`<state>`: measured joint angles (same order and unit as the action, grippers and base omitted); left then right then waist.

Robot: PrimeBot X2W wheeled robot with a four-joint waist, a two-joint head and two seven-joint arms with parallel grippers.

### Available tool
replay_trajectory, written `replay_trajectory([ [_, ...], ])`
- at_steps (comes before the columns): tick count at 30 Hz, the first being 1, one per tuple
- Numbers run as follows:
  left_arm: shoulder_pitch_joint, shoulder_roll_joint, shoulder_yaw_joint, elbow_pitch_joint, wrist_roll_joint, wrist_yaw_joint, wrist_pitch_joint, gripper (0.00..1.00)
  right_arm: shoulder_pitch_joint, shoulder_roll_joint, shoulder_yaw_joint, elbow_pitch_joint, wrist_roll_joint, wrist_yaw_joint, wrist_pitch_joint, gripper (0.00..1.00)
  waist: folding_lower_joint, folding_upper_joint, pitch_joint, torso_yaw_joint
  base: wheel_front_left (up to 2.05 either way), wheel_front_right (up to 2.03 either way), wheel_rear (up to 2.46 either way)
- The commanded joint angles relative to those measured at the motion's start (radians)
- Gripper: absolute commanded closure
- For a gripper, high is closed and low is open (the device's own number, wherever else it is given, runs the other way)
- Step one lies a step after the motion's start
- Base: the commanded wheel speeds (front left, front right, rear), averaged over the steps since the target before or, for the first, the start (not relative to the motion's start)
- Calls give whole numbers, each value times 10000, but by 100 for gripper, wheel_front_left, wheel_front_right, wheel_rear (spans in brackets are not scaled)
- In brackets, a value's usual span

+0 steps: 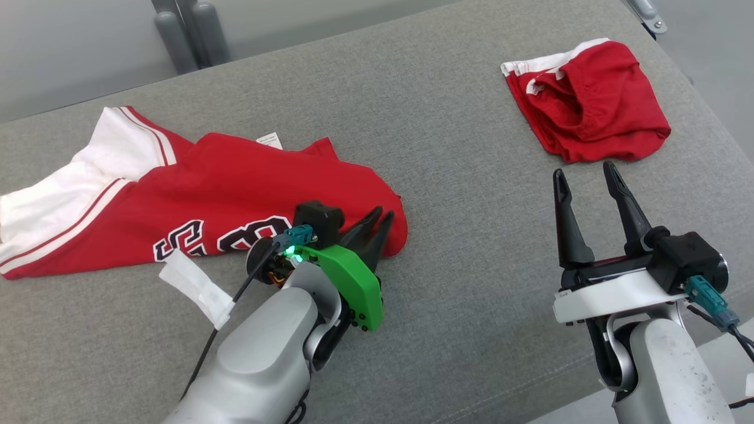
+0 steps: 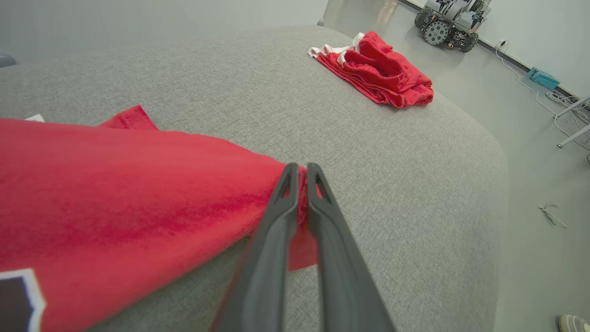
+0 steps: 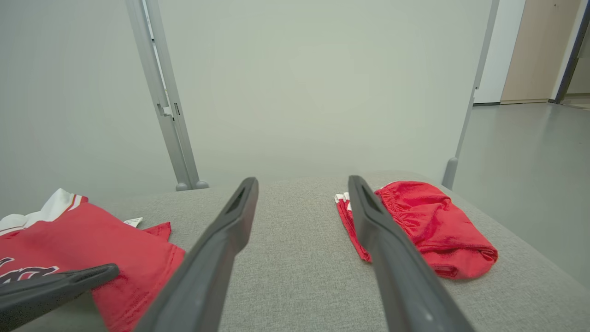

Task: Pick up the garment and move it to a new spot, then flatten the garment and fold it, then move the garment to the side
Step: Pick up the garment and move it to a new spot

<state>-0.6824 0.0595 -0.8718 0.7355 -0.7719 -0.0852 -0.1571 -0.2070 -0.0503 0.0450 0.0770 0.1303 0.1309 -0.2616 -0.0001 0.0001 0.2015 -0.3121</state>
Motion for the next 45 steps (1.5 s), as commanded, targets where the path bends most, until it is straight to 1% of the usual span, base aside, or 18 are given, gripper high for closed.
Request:
replay_trajectory([
  [1, 137, -36, -25, 6, -149, -25, -219, 0, 32, -5, 3, 47, 63, -3, -43, 0, 1, -1, -172, 208, 0, 0, 0],
  [6, 275, -69, -71, -112, -190, 122, -712, 0, 170, -4, 45, 178, -26, -3, -43, 0, 1, -1, -536, 589, 0, 0, 0],
  [9, 424, -69, 101, -233, -152, 286, -926, 0, 289, -6, 89, 276, -90, -3, -44, 0, 1, -1, -823, 830, 0, 0, 0],
  [14, 919, 278, 728, -606, -11, 629, -1084, 0, 485, -6, 193, 361, -209, -3, -40, 0, 1, -1, -1251, 1156, 0, 0, 0],
  [18, 1616, 625, 1522, -1452, 322, 965, -1074, 0, 687, -6, 337, 407, -331, -3, -39, 0, 1, -1, -1579, 1365, 0, 0, 0],
  [22, 2621, 1042, 2419, -2524, 1009, 1325, -1080, 0, 890, -7, 431, 387, -371, -3, -38, 0, 1, -1, -1877, 1534, 0, 0, 0],
  [26, 3757, 1203, 3412, -3468, 1585, 1686, -1080, 0, 1056, -7, 470, 308, -245, -3, -38, 0, 1, -1, -2017, 1697, 0, 0, 0],
  [29, 4541, 1236, 4129, -4067, 1979, 1848, -1081, 0, 1200, -8, 483, 290, -128, -3, -39, 0, 1, -1, -2096, 1794, 0, 0, 0],
  [32, 5357, 1153, 4807, -4626, 2291, 1942, -1078, 0, 1402, -8, 409, 239, -40, -3, -38, 0, 1, -1, -2171, 1918, 0, 0, 0],
  [35, 5989, 1051, 5278, -5023, 2640, 1948, -1071, 0, 1605, -7, 299, 233, 34, -3, -38, 0, 1, -1, -2218, 2051, 0, 0, 0],
  [40, 6782, 783, 5955, -5438, 3118, 1878, -1071, 0, 1905, -7, 251, 249, 164, -3, -38, 0, 1, -1, -2250, 2220, 0, 0, 0],
  [45, 7096, 564, 6349, -5494, 3479, 1701, -1072, 0, 1996, -7, 239, 367, 242, -3, -38, 0, 1, -1, -2257, 2293, 0, 0, 0],
])
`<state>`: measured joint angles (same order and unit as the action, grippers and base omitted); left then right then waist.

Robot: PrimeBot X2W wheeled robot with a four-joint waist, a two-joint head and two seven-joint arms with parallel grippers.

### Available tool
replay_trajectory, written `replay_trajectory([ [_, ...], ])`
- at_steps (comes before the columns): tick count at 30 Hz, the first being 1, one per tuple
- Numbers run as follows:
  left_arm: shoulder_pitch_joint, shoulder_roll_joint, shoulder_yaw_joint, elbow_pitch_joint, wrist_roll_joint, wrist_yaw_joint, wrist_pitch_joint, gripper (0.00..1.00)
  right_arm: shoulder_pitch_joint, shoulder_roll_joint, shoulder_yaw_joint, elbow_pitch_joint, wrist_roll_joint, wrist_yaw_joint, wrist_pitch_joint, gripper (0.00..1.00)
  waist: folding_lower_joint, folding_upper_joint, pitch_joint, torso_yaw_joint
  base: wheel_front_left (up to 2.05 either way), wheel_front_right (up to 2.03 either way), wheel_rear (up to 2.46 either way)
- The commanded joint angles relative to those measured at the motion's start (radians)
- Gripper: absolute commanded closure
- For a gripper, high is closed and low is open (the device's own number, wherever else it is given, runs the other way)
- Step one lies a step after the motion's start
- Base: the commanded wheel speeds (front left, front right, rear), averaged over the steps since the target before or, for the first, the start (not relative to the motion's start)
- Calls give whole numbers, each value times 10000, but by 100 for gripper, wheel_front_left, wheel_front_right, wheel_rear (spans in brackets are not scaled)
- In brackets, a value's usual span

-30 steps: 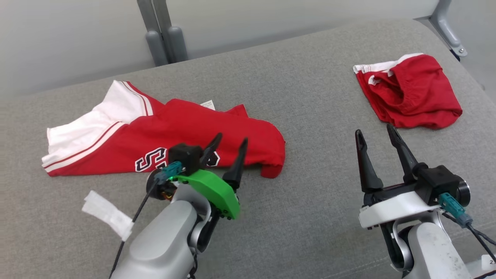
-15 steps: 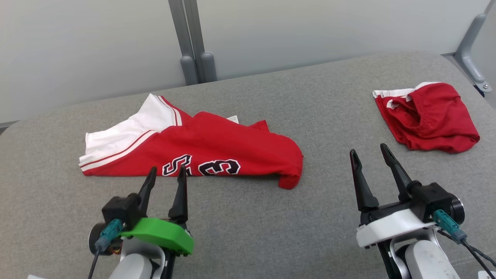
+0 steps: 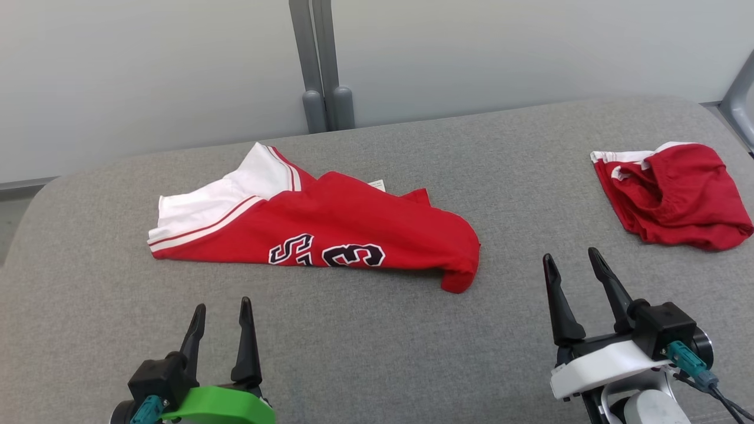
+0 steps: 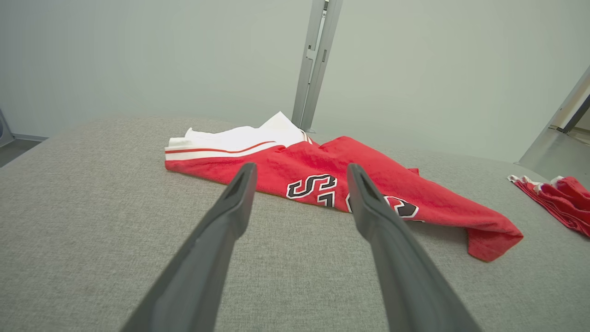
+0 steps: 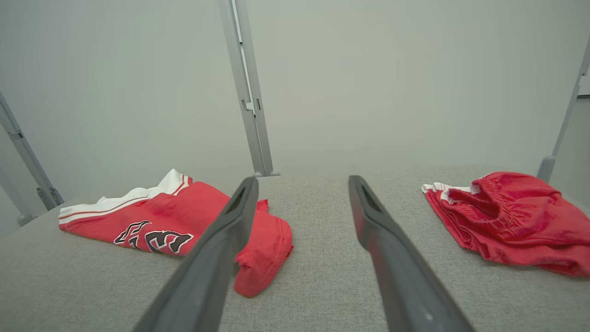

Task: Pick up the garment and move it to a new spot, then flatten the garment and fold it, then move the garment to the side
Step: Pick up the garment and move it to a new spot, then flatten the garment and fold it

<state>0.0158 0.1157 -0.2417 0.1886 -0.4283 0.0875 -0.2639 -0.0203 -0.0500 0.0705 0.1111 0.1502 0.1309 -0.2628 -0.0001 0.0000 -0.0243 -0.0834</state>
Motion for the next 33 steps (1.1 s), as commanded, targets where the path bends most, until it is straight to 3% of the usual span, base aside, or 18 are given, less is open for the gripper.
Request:
replay_trajectory([
  [1, 146, -38, 123, -5, 125, -87, -4, 0, 112, -12, -8, 56, 48, -3, -28, 0, 1, 0, -1, 15, 0, 0, 0],
  [25, 179, -545, 885, 267, 976, -736, -4, 0, -71, -10, -26, 414, -150, -3, -27, 0, 1, 0, 130, 363, 0, 0, 0],
  [33, -91, -610, 787, 215, 1049, -786, -4, 0, -1340, -71, 500, 1768, -846, -3, 127, 0, 1, 0, 555, 1071, 0, 0, 0],
])
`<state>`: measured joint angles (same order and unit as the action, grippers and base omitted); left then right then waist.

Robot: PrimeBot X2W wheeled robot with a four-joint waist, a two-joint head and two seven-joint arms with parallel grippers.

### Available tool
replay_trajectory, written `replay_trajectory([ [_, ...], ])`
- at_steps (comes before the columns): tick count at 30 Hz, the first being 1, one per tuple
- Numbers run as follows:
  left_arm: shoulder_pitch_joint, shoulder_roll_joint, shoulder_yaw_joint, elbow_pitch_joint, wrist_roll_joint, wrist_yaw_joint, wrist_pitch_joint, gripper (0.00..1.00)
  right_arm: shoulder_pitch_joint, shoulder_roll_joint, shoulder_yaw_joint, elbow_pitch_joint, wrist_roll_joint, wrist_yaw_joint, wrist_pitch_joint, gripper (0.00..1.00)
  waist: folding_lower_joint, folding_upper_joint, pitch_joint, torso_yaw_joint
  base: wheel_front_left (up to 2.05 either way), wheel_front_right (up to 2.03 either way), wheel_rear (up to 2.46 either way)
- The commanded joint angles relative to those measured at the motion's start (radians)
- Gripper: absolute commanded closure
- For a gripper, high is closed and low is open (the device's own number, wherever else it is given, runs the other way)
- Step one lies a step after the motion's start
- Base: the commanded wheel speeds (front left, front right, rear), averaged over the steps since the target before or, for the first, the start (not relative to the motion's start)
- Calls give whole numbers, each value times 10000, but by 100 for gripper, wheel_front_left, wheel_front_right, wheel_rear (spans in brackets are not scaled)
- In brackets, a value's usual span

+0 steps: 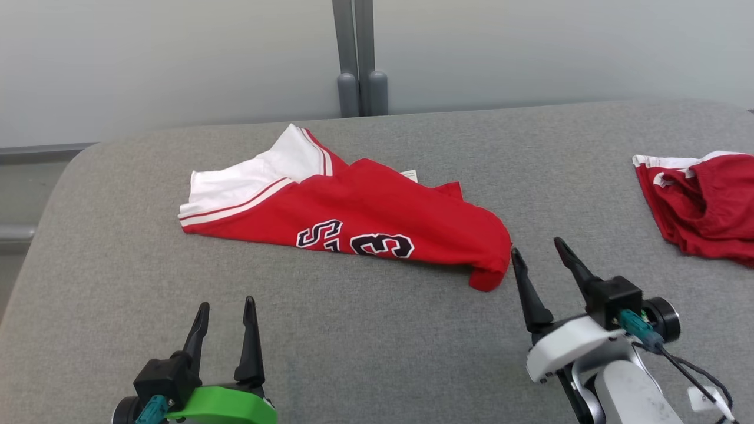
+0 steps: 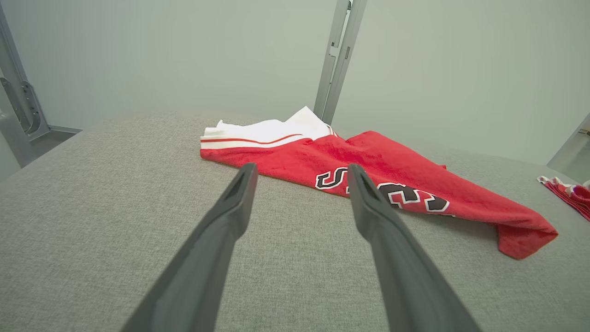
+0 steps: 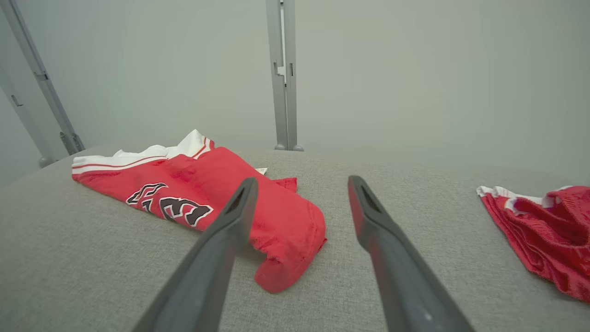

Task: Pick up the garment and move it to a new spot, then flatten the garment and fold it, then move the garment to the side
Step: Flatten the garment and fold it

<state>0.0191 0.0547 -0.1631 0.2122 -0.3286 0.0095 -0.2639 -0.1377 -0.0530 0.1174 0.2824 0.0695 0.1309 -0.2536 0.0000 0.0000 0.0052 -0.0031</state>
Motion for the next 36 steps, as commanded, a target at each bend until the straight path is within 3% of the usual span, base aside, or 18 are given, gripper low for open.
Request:
replay_trajectory([
  [1, -207, -7, -14, -37, 40, -15, -4, 0, -522, -104, 221, 407, -90, -3, 156, 0, 0, 0, 363, 392, 0, 0, 0],
  [13, -929, -34, -661, -183, -228, 41, -4, 0, -4289, -906, 1740, 4735, 348, -3, 764, 0, 0, 0, 1533, 2171, 0, 0, 0],
  [24, -988, -37, -997, -255, -426, 257, -4, 0, -5707, -1232, 2951, 7416, 1542, -3, 1022, 0, 0, 0, 1832, 3041, 0, 0, 0],
  [25, -979, -37, -1015, -249, -429, 262, -4, 0, -5747, -1227, 3027, 7546, 1598, -3, 1014, 10, 0, 0, 1824, 3058, 0, 0, 0],
  [26, -972, -37, -1040, -242, -428, 271, -4, 0, -5805, -1221, 3105, 7703, 1675, -3, 994, 52, 0, 0, 1816, 3077, 0, 0, 0],
  [28, -982, -38, -1083, -237, -420, 260, -4, 0, -5924, -1271, 3236, 7977, 1791, -3, 908, 72, 0, 0, 1810, 3112, 0, 0, 0],
  [29, -999, -38, -1104, -236, -412, 261, -4, 0, -5976, -1306, 3257, 8086, 1855, -4, 856, 92, 0, 0, 1810, 3123, 0, 0, 0],
  [30, -1018, -38, -1121, -240, -397, 264, -4, 0, -6046, -1363, 3251, 8218, 1904, -4, 756, 100, 0, 0, 1808, 3131, 0, 0, 0],
  [36, -948, -38, -1066, -248, -288, 291, -4, 0, -6585, -1676, 2956, 8681, 1824, -7, 132, 100, 0, 0, 1755, 3009, 0, 0, 0],
])
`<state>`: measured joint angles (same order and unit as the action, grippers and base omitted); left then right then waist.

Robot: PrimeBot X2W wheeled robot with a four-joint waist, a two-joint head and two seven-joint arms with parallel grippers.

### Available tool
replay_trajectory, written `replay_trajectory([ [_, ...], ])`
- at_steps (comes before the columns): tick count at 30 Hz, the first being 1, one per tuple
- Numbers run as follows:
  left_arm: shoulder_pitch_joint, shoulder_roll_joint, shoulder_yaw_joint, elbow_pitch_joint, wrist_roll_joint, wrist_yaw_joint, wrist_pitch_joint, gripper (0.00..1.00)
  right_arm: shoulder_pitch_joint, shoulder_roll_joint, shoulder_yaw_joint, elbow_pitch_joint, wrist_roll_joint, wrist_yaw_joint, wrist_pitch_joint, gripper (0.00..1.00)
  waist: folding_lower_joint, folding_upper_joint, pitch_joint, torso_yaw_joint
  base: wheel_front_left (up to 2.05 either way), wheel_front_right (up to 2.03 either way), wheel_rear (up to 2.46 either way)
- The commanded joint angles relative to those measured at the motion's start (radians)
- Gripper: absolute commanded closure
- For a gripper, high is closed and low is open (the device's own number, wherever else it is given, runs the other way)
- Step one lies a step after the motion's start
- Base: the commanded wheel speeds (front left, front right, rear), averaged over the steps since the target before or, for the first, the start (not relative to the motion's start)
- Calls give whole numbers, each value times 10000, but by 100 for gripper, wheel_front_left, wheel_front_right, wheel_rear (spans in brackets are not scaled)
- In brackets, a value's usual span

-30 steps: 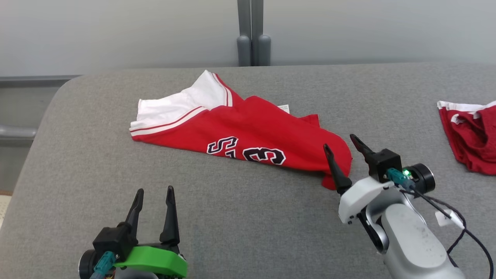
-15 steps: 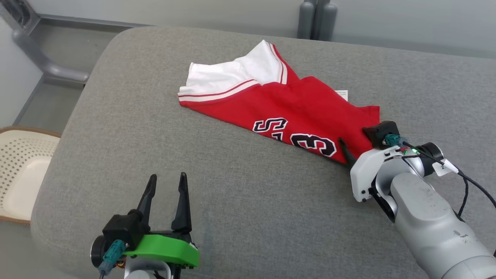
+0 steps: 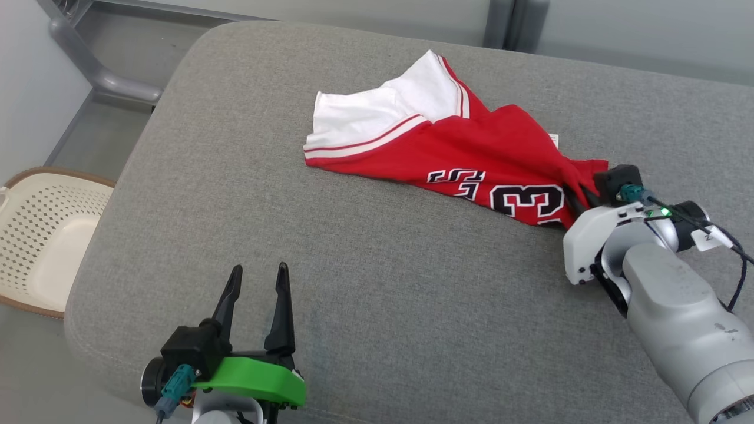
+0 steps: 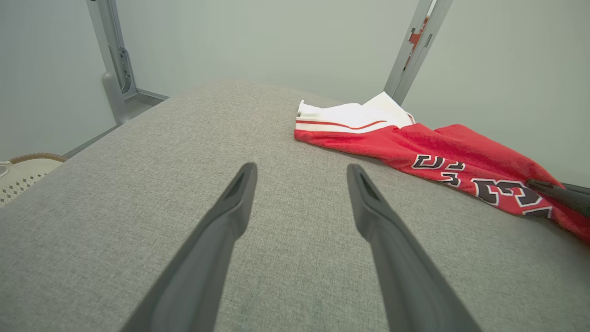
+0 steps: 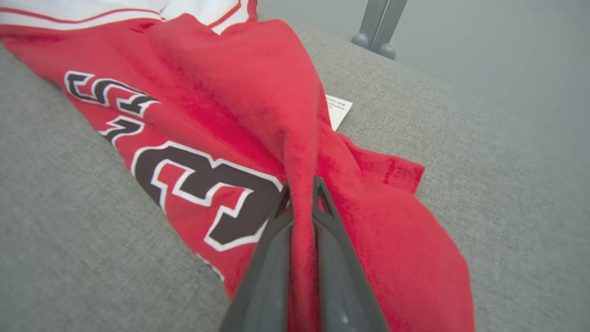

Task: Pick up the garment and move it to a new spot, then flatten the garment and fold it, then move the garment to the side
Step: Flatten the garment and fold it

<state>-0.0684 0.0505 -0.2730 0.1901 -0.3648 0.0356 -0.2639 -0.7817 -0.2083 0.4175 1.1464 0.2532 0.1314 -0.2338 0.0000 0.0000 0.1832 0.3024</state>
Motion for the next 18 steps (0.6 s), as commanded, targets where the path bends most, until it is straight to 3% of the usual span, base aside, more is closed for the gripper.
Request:
replay_trajectory([
  [1, -50, 4, 44, -29, 74, 32, -4, 0, -222, -165, -102, 64, -74, -13, -132, 100, 0, 0, -38, -77, 0, 0, 0],
  [7, 28, 5, 82, -29, 120, 18, -4, 0, -375, -281, -452, -658, -610, -13, -331, 100, 0, 0, -133, -427, 0, 0, 0],
  [12, 66, 7, 130, -17, 176, 9, -4, 0, 784, 68, -331, -2423, -955, -13, -310, 100, 0, 0, -196, -725, 0, 0, 0],
  [18, 112, 8, 264, -20, 309, -1, -4, 0, 2720, 614, 635, -4209, -1275, -13, -313, 100, 0, 0, -294, -1019, 0, 0, 0],
])
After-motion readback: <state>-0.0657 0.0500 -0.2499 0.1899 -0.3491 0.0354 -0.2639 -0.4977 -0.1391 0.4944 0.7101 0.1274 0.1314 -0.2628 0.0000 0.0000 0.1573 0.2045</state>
